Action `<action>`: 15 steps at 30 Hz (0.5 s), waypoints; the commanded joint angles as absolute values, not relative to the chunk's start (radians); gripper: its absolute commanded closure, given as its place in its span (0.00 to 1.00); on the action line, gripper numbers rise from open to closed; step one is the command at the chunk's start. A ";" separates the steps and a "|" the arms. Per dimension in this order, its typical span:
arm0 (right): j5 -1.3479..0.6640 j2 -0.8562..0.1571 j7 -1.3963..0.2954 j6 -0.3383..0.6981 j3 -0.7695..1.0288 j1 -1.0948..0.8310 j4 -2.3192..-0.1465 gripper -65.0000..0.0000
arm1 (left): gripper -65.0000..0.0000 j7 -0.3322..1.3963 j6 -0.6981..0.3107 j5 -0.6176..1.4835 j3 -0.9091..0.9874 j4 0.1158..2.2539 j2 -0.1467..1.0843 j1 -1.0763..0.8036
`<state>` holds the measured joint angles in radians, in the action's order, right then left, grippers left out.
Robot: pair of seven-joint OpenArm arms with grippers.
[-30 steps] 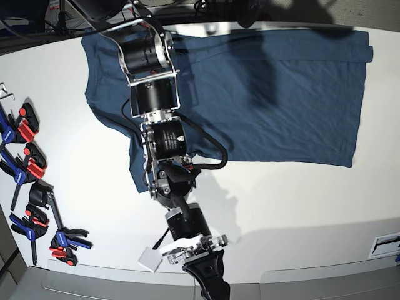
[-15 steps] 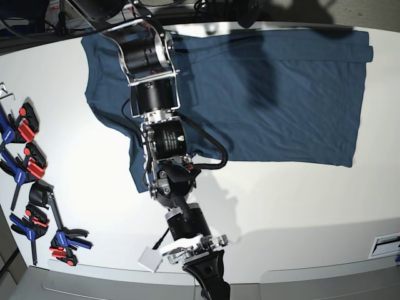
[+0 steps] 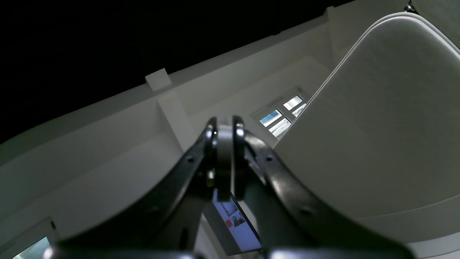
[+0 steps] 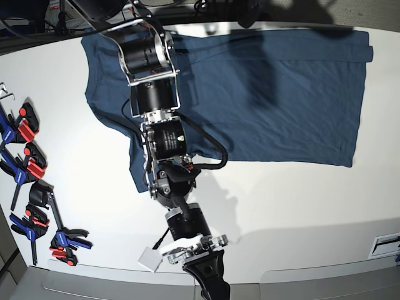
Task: Fold the T-shirt properly
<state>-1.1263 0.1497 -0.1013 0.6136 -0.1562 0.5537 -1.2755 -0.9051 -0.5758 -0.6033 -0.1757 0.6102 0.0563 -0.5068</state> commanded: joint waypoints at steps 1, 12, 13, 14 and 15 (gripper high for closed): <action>-1.130 0.157 -0.090 0.633 -0.157 0.592 -1.293 1.00 | 1.00 -1.021 -0.614 -0.595 -0.185 0.621 0.034 -0.515; -1.130 0.157 -0.091 0.633 -0.157 0.598 -1.293 1.00 | 1.00 -1.021 -0.614 -0.595 -0.185 0.621 0.034 -0.515; -1.130 0.157 -0.091 0.633 -0.157 0.598 -1.293 1.00 | 1.00 -1.021 -0.614 -0.595 -0.185 0.621 0.034 -0.515; -1.130 0.157 -0.090 0.633 -0.157 0.598 -1.293 1.00 | 1.00 -1.021 -0.613 -0.595 -0.185 0.621 0.034 -0.515; -1.130 0.157 -0.090 0.633 -0.157 0.598 -1.293 1.00 | 1.00 -1.021 -0.614 -0.595 -0.185 0.621 0.034 -0.515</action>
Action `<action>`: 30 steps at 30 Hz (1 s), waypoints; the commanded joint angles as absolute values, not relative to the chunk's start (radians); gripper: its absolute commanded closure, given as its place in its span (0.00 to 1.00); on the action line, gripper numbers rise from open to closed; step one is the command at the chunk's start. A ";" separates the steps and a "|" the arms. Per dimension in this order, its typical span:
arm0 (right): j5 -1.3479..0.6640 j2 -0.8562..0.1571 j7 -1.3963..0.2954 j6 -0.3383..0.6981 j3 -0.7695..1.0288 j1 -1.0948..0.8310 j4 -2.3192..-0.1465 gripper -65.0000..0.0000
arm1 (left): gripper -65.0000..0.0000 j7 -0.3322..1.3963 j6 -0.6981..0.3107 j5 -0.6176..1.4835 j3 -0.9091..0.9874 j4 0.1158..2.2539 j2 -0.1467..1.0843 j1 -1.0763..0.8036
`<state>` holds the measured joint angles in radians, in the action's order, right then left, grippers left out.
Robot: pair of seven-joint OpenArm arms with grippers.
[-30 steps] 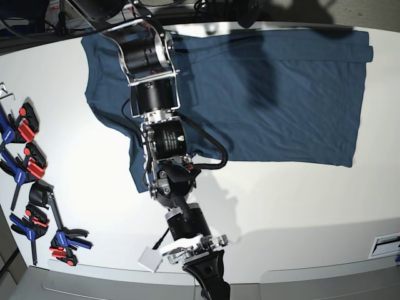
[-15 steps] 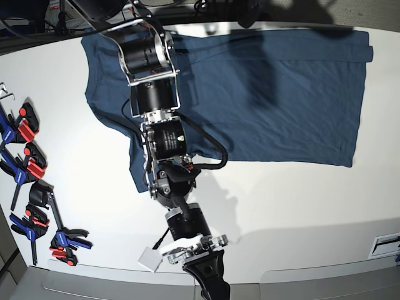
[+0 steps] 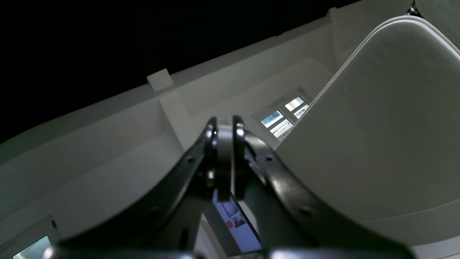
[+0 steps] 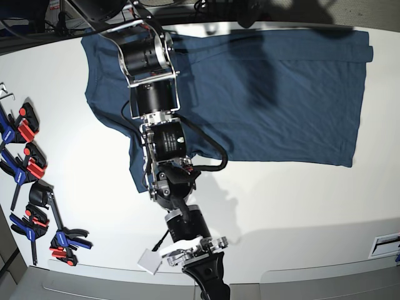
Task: Fold the T-shirt properly
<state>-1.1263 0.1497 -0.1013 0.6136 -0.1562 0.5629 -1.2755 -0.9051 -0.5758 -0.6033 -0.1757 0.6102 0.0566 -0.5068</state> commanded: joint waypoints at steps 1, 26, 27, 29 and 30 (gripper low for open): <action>-1.130 0.157 -0.091 0.633 -0.157 0.598 -1.293 1.00 | 1.00 -1.021 -0.614 -0.595 -0.185 0.621 0.034 -0.515; -0.475 0.157 -0.090 0.633 -0.157 0.593 -1.293 1.00 | 1.00 -1.021 -0.613 -0.595 -0.185 0.621 0.034 -0.515; -0.458 0.157 -0.090 0.633 -0.157 0.593 -1.293 1.00 | 1.00 -1.021 -0.613 -0.595 -0.185 0.621 0.034 -0.515; -0.452 0.157 -0.088 0.633 -0.143 0.593 -1.293 1.00 | 1.00 -1.021 -0.613 -0.595 -0.185 0.621 0.034 -0.515; -0.452 0.157 -0.086 0.633 -0.132 0.596 -1.293 1.00 | 1.00 -1.021 -0.613 -0.595 -0.185 0.621 0.034 -0.515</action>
